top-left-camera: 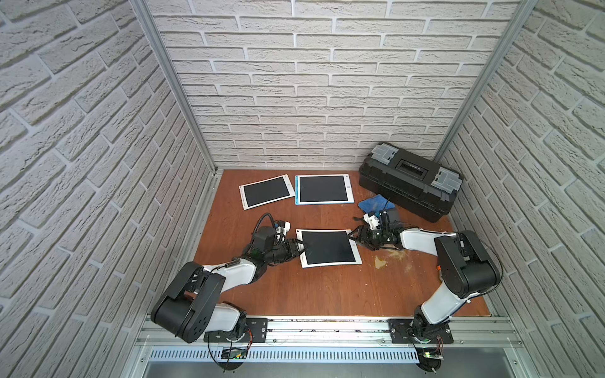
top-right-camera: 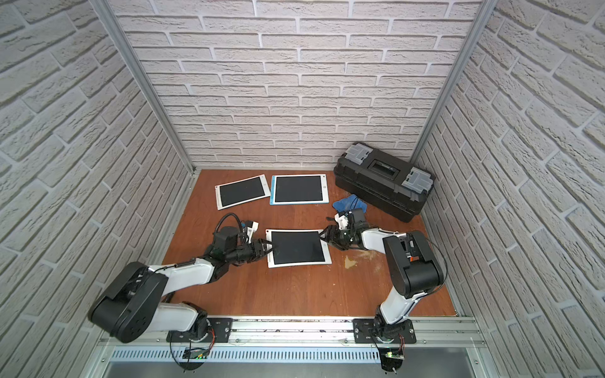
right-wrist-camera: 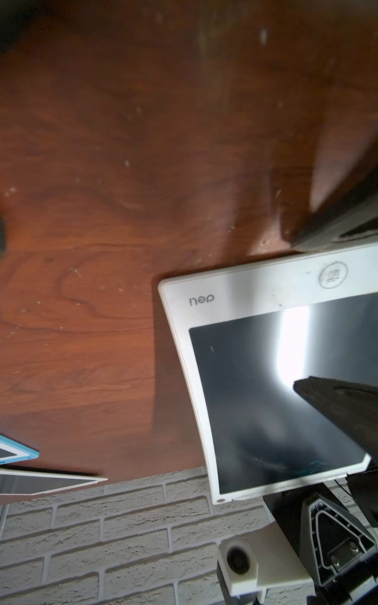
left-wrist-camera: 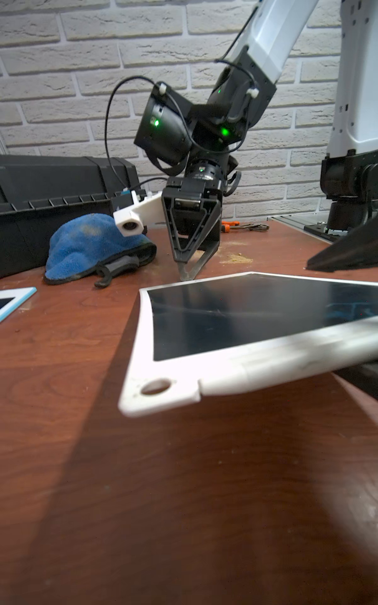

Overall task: Wipe the drawing tablet
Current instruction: Adjust the drawing tablet at the center of the board.

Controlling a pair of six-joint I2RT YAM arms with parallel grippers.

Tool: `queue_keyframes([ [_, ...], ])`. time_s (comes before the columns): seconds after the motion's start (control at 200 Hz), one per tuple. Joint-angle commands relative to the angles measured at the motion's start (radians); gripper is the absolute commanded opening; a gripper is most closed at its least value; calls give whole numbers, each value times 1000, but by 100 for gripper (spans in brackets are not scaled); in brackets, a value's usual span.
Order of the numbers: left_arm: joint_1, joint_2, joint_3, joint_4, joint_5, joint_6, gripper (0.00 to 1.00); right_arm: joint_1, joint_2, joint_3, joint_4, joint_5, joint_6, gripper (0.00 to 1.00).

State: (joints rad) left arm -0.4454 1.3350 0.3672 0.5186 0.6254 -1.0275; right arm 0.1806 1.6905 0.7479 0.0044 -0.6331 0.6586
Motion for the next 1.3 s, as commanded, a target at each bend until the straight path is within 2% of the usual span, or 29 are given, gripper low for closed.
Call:
queue_keyframes([
  [0.0, -6, -38, 28, -22, 10, 43, 29, 17, 52, -51, -114, 39, 11, 63],
  [0.06, -12, -39, 35, -33, 15, 56, 22, 17, 49, -53, -109, 32, 11, 63],
  [0.185, -26, -21, 55, -80, 8, 87, 18, 17, 40, -51, -106, 25, 16, 63],
  [0.275, -38, -13, 75, -131, -7, 120, 7, 16, 37, -50, -107, 21, 17, 63],
  [0.305, -50, -13, 95, -187, -29, 155, 0, 16, 35, -50, -110, 21, 17, 63],
  [0.415, -138, -58, 227, -501, -195, 332, 0, 8, 4, -35, -109, -20, -1, 63],
  [0.47, -186, -95, 300, -638, -295, 411, 0, -1, -60, -1, -185, -9, -40, 65],
  [0.535, -230, -132, 387, -785, -422, 487, 0, -13, -167, 86, -359, 99, -115, 67],
  [0.685, -289, -221, 547, -995, -640, 622, 0, -25, -382, 302, -667, 498, -235, 77],
  [0.71, -302, -241, 567, -1008, -673, 646, 0, -27, -395, 330, -697, 554, -246, 78],
  [0.74, -320, -266, 587, -1019, -703, 675, 0, -31, -401, 360, -728, 610, -254, 86],
  [0.77, -339, -288, 605, -1026, -726, 712, 0, -38, -396, 382, -748, 645, -264, 89],
  [0.835, -399, -324, 643, -1032, -758, 807, 0, -60, -364, 415, -783, 690, -257, 89],
  [0.915, -505, -348, 668, -1031, -850, 927, 0, -72, -305, 430, -797, 734, -222, 90],
  [1.045, -684, -343, 665, -1004, -1088, 1092, 0, -74, -156, 486, -797, 803, -179, 91],
  [1.11, -783, -328, 638, -965, -1245, 1194, 0, -76, -88, 513, -787, 809, -165, 96],
  [1.19, -880, -293, 608, -902, -1430, 1295, 0, -89, -32, 524, -749, 773, -153, 97],
  [1.295, -944, -267, 565, -808, -1541, 1390, 0, -105, 28, 551, -713, 736, -142, 98],
])
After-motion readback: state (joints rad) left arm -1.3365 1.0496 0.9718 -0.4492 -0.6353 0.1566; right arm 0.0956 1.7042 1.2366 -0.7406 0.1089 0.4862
